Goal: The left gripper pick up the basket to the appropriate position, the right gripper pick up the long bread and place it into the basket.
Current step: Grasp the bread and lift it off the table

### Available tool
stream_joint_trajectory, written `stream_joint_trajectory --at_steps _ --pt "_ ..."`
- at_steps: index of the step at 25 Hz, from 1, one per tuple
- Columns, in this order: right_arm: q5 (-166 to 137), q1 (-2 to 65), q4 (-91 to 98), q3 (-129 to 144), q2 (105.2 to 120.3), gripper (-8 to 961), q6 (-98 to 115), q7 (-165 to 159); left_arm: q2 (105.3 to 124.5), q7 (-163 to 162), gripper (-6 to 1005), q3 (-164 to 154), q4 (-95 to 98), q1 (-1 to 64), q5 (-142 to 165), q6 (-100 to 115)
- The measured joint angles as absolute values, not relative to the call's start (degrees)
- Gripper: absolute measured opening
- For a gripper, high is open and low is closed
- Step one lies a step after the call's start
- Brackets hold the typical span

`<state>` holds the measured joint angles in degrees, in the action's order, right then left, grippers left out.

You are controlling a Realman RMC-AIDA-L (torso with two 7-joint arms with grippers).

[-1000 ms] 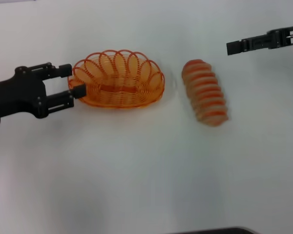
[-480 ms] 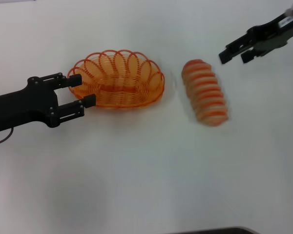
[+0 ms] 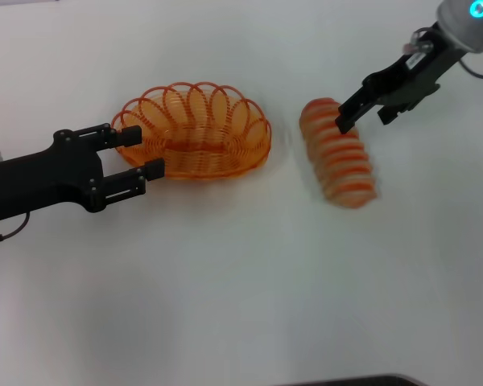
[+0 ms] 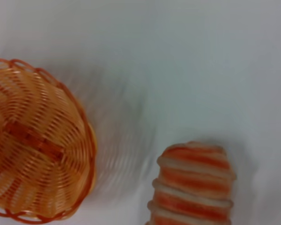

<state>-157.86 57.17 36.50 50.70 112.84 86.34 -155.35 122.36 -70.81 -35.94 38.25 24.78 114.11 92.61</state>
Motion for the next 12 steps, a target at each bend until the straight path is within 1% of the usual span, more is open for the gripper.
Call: stream_joint_trajectory --at_steps 12 --pt "-158.1 60.2 30.1 53.3 114.83 852 80.2 -155.3 121.92 -71.2 637 -36.1 35.6 26.1 114.4 92.0"
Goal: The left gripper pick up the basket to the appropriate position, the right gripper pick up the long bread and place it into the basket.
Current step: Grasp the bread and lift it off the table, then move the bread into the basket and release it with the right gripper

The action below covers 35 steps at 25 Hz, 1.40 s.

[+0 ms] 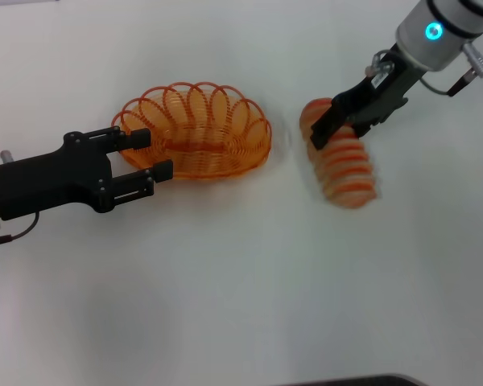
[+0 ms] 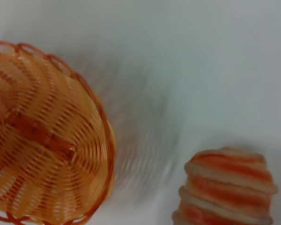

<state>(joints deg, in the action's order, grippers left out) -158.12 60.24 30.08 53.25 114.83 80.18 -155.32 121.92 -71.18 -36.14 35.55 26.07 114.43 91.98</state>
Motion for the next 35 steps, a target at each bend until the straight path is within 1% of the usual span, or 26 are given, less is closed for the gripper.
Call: stream_joint_trajectory --at_steps 6,11,16,21,27,29,31,35 --pt "-158.1 60.8 28.1 57.2 115.50 851 78.0 -156.1 121.90 -71.7 637 -36.1 35.5 26.1 114.4 92.2" --pt "-158.4 60.9 28.0 57.9 115.57 851 77.9 -156.2 121.90 -72.3 637 -36.1 35.5 26.1 114.4 92.3" --pt "-158.9 60.8 28.2 57.9 115.58 676 78.2 -156.2 121.90 -72.3 636 -36.1 35.5 26.1 114.4 92.3" --pt "-158.9 60.5 28.8 57.9 115.52 566 78.7 -155.8 121.96 -72.3 636 -36.1 35.5 26.1 114.4 92.3" --pt "-158.7 58.8 33.0 57.3 115.19 514 81.3 -155.7 121.91 -73.7 636 -36.0 35.6 26.3 114.1 92.5" --pt "-158.5 57.2 36.8 56.7 115.12 463 82.4 -155.7 121.87 -74.0 636 -35.9 35.7 26.3 114.1 92.5" --pt "-158.2 55.7 40.1 55.2 114.97 455 83.2 -155.8 121.80 -74.4 636 -35.7 35.7 26.4 114.2 92.5" --pt "-153.8 53.3 44.4 49.9 113.77 440 84.7 -153.4 121.73 -74.8 635 -35.6 35.6 26.4 114.0 92.1"
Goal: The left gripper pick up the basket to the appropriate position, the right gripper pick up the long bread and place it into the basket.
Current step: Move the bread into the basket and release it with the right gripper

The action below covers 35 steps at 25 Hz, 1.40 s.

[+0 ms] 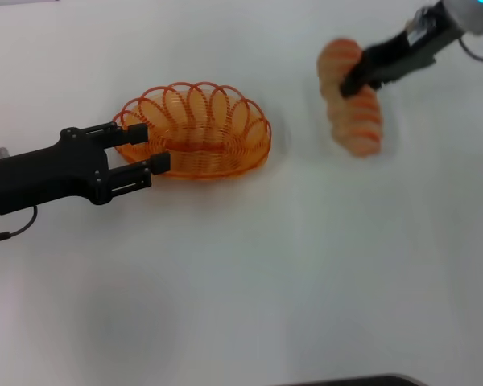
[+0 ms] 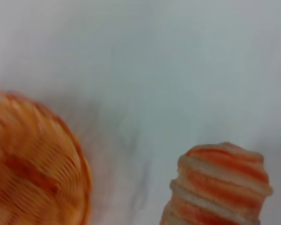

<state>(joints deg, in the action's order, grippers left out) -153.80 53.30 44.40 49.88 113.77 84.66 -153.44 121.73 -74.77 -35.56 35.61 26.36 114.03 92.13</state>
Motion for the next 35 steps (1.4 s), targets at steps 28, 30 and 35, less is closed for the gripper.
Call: stream_joint_trajectory --at_steps 28,30,35 --pt "-139.4 59.7 45.2 58.7 119.37 261 82.1 -95.2 122.15 -78.4 633 -34.7 35.1 25.2 114.1 92.0" --pt "-139.3 59.8 44.9 61.5 119.55 261 80.1 -94.9 122.13 -78.5 633 -34.0 35.1 25.0 114.2 92.2" --pt "-138.8 60.9 42.9 66.2 119.95 269 76.2 -96.1 122.15 -78.6 633 -33.4 35.1 24.5 114.3 92.4"
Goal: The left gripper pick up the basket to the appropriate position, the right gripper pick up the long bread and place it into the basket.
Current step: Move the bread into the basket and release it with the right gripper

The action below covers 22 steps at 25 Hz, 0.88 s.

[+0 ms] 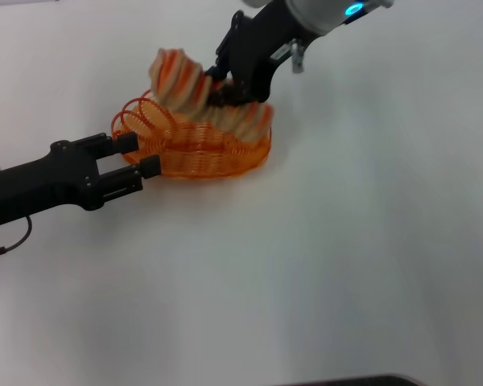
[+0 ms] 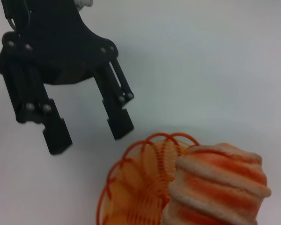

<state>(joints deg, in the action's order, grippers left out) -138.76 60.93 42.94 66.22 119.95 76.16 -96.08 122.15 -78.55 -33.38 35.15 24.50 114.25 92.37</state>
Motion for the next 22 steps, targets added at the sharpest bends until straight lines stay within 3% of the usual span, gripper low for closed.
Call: stream_joint_trajectory --at_steps 5,15,16,22 --pt "-138.0 63.4 39.4 67.1 120.07 277 75.8 -97.0 122.30 -78.6 633 -33.7 35.1 24.5 115.0 92.1" --pt "-136.4 61.2 40.0 67.4 120.13 654 75.0 -97.2 122.13 -79.1 632 -33.7 34.6 24.8 115.6 92.2" --pt "-135.6 60.5 40.5 67.3 120.13 688 75.0 -97.3 122.13 -79.1 632 -33.7 34.6 24.8 115.6 92.2" --pt "-122.1 49.1 48.7 64.3 119.24 685 77.7 -96.7 121.48 -79.2 632 -33.1 35.0 24.8 115.6 92.3"
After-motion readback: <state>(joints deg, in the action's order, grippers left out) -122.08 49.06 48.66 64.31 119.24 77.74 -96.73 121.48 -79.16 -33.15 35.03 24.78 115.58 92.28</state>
